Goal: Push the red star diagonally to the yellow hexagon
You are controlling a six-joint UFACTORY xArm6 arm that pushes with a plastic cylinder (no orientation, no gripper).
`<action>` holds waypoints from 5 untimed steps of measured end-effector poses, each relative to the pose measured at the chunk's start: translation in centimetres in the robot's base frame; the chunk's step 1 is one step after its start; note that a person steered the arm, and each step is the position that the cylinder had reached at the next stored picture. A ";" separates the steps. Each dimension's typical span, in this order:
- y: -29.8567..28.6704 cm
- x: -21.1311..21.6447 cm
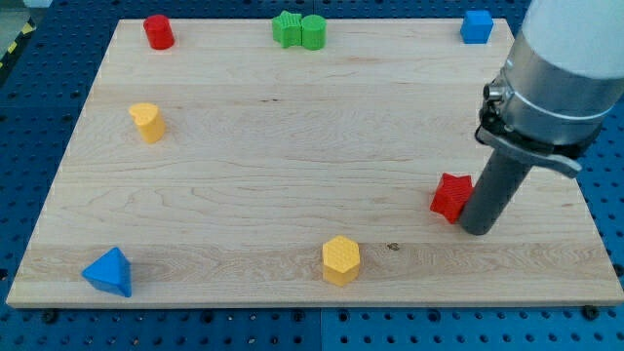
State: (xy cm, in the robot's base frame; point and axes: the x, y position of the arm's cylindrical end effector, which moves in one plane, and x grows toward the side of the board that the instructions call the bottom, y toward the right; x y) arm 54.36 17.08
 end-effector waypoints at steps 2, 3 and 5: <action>-1.1 -2.1; -3.2 -2.4; -5.6 -5.6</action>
